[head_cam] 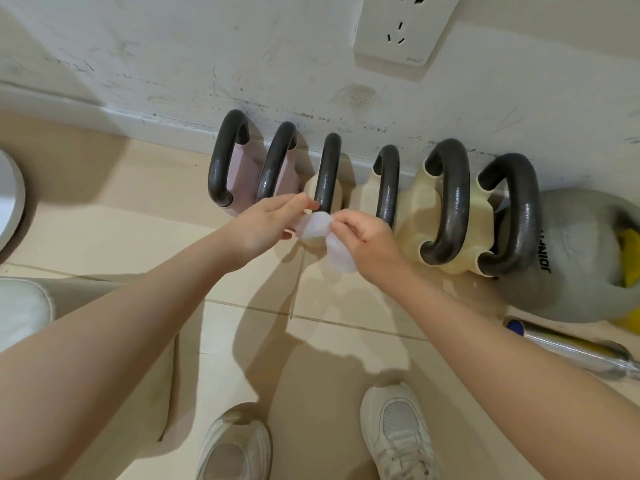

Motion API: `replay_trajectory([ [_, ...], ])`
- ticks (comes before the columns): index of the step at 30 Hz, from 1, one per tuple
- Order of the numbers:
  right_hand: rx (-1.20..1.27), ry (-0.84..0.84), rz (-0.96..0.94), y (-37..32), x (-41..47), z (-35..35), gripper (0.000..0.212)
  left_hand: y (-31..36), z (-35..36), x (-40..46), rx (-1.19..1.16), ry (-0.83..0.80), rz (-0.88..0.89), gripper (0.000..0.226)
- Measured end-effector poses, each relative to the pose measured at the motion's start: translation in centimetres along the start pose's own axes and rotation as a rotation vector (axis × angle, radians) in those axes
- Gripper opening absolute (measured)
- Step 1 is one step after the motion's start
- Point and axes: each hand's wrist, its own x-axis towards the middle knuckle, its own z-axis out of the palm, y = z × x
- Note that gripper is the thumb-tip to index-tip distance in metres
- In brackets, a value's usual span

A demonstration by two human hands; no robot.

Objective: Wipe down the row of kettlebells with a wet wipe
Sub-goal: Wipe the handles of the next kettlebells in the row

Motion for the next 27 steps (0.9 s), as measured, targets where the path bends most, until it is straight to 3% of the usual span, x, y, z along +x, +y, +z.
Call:
replay_trajectory([
  [3,0.232,0.055,0.218,-0.1,-0.1,-1.6,0.022,0.6,1.0,0.4,-0.076,-0.097,-0.017,0.033],
  [9,0.613,-0.065,0.332,-0.5,-1.4,-4.0,0.017,1.8,2.9,1.1,-0.352,-0.101,-0.019,0.003],
  [12,0.58,-0.044,0.361,-0.3,-2.0,-5.2,0.007,2.4,3.4,1.4,-0.46,-0.127,-0.011,0.009],
  [15,0.56,-0.002,0.391,-0.2,-2.1,-6.1,0.015,3.1,4.1,1.7,-0.527,-0.117,-0.005,0.008],
  [17,0.582,0.012,0.411,-0.1,-2.1,-6.5,0.024,3.6,4.7,1.9,-0.508,-0.084,0.013,0.005],
  [20,0.617,-0.001,0.431,0.2,-2.0,-6.8,0.019,4.3,5.5,2.3,-0.44,-0.047,0.043,0.006],
  [23,0.814,-0.021,0.456,0.1,-1.9,-7.0,0.024,5.3,6.0,2.5,-0.396,-0.036,0.083,0.007],
  [27,0.538,-0.086,0.352,-0.1,-2.1,-7.4,0.022,6.3,7.0,2.6,-0.248,-0.023,0.157,0.012],
])
